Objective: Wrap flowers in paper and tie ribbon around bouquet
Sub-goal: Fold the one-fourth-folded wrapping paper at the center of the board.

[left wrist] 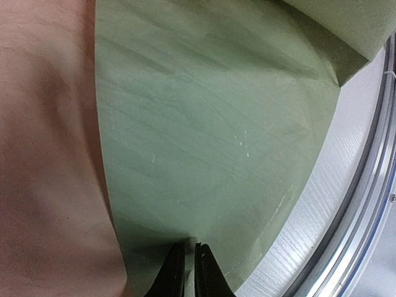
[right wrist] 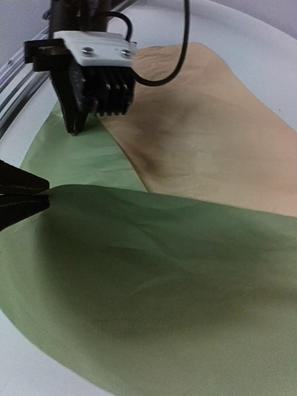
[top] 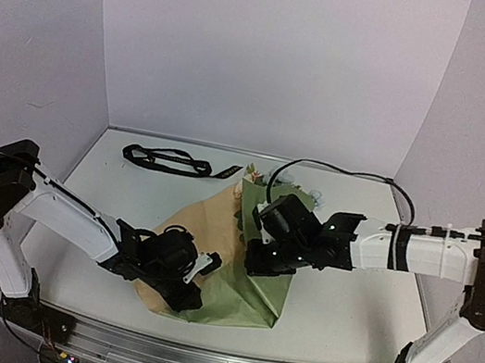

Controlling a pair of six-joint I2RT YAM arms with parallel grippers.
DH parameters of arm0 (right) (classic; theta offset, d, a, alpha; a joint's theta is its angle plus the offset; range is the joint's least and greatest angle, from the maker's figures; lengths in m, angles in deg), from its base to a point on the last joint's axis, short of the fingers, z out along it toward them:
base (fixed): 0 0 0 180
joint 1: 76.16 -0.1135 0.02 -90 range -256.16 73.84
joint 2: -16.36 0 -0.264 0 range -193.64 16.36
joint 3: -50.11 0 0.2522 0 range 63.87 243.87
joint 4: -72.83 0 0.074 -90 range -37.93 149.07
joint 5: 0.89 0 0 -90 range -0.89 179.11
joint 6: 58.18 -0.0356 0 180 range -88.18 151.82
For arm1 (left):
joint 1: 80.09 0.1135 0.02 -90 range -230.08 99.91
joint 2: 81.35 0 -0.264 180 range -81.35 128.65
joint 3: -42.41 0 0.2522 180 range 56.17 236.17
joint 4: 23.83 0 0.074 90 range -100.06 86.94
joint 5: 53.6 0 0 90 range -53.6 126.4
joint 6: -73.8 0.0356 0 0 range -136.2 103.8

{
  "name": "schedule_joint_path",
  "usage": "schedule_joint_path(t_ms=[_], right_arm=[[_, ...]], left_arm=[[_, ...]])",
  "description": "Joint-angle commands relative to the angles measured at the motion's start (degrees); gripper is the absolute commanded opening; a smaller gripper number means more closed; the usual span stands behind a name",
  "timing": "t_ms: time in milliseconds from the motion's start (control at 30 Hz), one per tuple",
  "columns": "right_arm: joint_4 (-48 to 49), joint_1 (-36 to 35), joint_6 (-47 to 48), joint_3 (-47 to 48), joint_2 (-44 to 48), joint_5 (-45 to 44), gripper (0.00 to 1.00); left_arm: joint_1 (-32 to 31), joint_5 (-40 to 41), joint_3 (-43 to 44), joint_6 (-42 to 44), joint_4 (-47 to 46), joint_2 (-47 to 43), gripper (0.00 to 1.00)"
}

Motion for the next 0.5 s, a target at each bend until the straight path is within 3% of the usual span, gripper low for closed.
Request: schedule_joint_path(t_ms=[0,333,467], right_arm=[[8.1,1.1,-7.6,1.9,-5.0,5.7,0.00],[15.5,2.1,-10.6,-1.7,-8.1,14.8,0.00],[16.2,2.1,-10.1,-2.3,-8.3,16.4,0.00]], left_arm=[[0.8,1.6,-0.6,-0.3,-1.1,-3.4,0.09],[5.7,-2.6,-2.3,-2.4,4.1,-14.6,0.17],[13.0,-7.8,-1.3,-5.9,3.6,-18.9,0.32]])
